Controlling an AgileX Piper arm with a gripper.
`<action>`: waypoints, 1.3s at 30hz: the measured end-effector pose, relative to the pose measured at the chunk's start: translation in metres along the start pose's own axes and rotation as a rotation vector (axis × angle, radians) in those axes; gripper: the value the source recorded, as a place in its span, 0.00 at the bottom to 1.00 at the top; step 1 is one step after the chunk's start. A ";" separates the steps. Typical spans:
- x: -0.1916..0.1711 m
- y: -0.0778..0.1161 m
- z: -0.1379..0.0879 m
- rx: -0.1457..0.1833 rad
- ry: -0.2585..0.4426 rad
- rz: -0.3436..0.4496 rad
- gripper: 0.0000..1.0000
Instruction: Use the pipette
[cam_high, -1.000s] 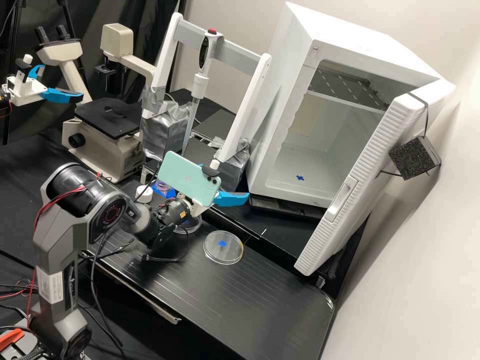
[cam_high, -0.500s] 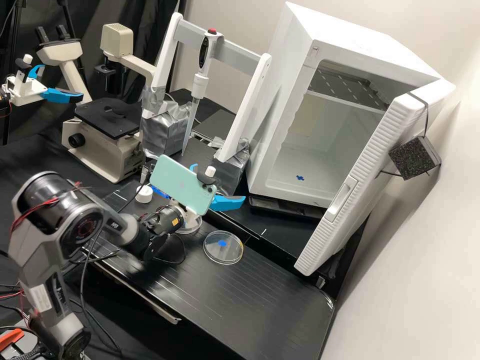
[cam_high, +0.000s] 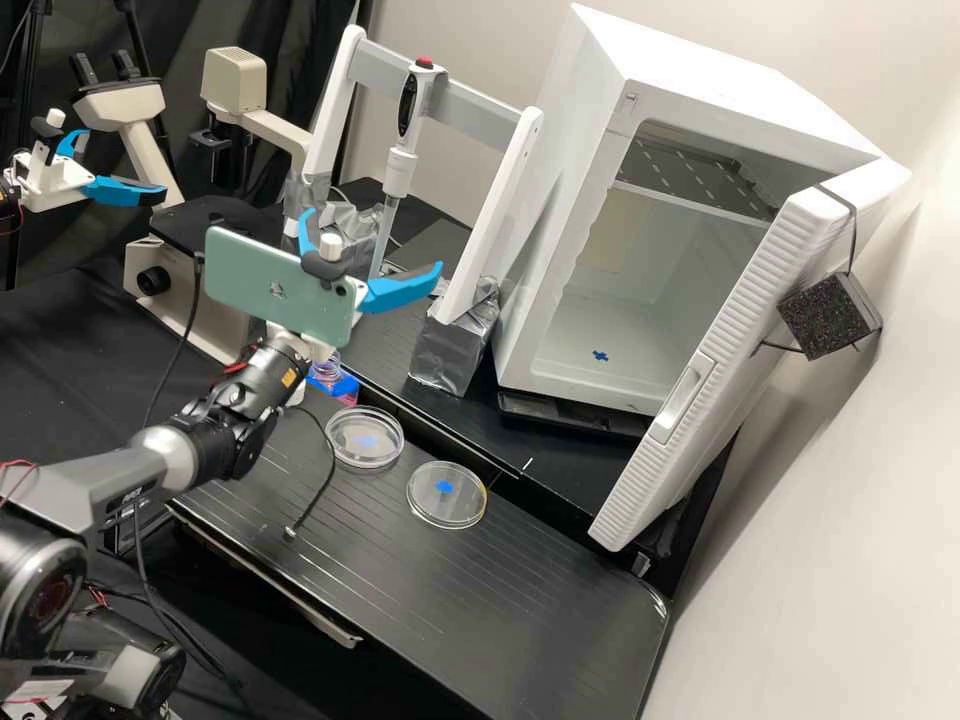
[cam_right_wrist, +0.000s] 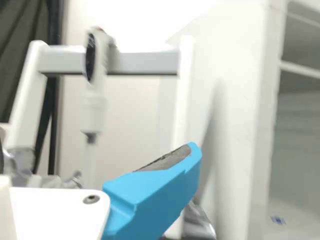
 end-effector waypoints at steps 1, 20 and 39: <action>0.003 0.000 -0.007 -0.005 0.007 -0.007 1.00; 0.114 -0.012 -0.062 -0.167 -0.125 -0.146 1.00; 0.170 -0.011 -0.051 -0.175 -0.240 -0.167 1.00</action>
